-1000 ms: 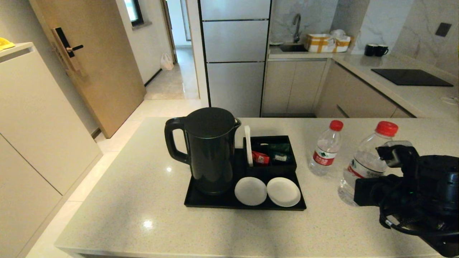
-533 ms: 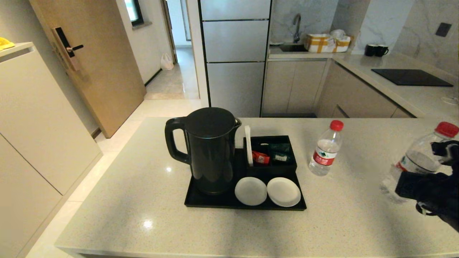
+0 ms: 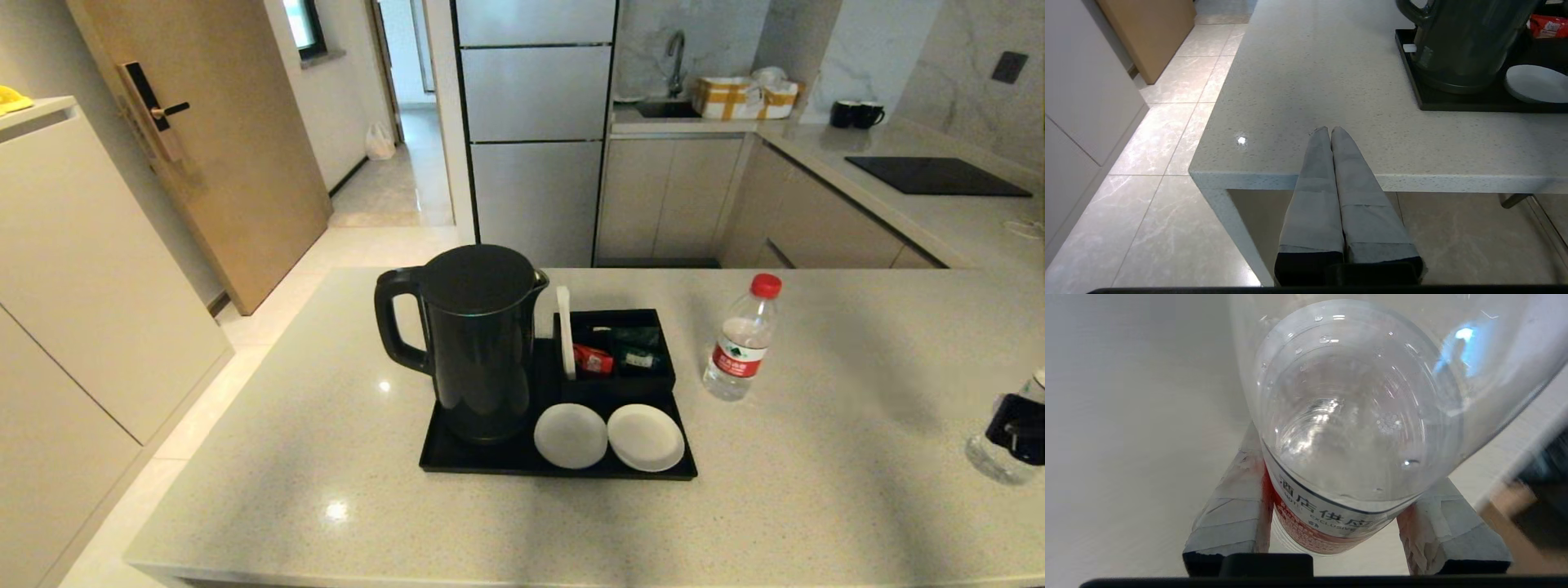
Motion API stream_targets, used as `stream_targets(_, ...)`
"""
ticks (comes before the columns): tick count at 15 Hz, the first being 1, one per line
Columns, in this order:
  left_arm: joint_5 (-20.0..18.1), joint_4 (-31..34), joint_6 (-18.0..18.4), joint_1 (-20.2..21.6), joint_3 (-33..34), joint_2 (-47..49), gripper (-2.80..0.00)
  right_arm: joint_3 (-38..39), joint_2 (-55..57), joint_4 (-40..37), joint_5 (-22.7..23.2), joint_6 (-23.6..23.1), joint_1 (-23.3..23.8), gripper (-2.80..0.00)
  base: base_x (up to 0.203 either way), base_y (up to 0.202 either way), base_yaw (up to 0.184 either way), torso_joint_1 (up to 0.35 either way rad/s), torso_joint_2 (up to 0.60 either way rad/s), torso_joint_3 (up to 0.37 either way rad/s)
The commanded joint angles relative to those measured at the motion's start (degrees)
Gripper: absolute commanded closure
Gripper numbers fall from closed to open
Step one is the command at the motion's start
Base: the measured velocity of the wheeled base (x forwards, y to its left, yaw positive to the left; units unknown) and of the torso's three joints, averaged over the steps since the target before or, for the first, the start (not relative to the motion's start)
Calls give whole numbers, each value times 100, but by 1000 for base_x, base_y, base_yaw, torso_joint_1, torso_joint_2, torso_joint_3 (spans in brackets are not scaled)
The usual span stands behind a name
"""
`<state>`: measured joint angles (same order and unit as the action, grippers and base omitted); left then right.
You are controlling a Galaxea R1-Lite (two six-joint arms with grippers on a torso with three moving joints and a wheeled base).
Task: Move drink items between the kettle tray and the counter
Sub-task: Place it on the right
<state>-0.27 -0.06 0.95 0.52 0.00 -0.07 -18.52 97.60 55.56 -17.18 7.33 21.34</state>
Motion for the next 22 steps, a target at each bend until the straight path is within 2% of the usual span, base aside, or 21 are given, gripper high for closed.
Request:
stream_targets(1,0,-3,2,0,9,7,0,-240,798,72,57,40,599,0,0,0,0,0,0,0)
stream_targets(3,0,-3,2,0,9,7,0,-385,1100,139,97,56,842,0,0,0,0,0,0,0)
stream_targets(6,0,-3,2,0,9,7,0,-318,1303,346,101,58,854,0,0,0,0,0,0,0)
stream_targets(10,0,-3,2,9,9,7,0,140,1481,1554,147,-106,677,0,0,0,0,0,0,0)
stream_targets(14,7,-3,2,0,9,7,0,393,2068,2974,149,-748,495,0,0,0,0,0,0,0)
stream_targets(16,0,-3,2,0,9,7,0,699,2424,3184,-5,-808,295,0,0,0,0,0,0,0)
stream_targets(22,0,-3,2,4,9,7,0,421,2761,3211,-71,-704,250,0,0,0,0,0,0,0)
